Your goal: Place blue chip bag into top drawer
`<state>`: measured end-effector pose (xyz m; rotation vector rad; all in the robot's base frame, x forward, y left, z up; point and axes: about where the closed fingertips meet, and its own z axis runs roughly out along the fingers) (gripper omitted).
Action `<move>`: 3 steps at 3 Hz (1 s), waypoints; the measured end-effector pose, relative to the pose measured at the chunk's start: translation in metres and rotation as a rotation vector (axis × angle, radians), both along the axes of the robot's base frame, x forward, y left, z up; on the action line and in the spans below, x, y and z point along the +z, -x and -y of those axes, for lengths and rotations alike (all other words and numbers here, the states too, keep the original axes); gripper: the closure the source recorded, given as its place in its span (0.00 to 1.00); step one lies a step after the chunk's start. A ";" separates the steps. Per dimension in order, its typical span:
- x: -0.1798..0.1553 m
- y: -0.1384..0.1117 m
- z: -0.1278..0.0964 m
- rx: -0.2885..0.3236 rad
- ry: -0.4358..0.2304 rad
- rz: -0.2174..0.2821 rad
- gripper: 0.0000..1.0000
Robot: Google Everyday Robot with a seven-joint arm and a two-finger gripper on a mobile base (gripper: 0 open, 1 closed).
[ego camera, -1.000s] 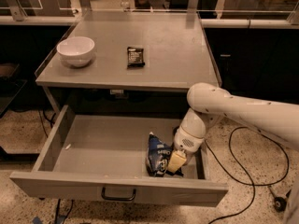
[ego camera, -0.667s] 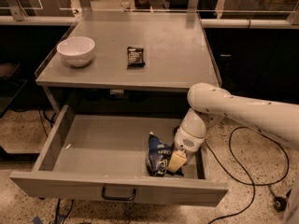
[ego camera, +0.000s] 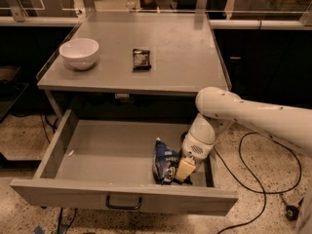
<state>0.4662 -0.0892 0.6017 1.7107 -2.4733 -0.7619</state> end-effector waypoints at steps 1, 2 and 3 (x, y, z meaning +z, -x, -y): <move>0.000 0.000 0.000 0.000 0.000 0.000 0.11; 0.000 0.000 0.000 0.000 0.000 0.000 0.00; 0.000 0.000 0.000 0.000 0.000 0.000 0.00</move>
Offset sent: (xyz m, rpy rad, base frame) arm 0.0000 0.0000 0.0000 0.0000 0.0001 0.0000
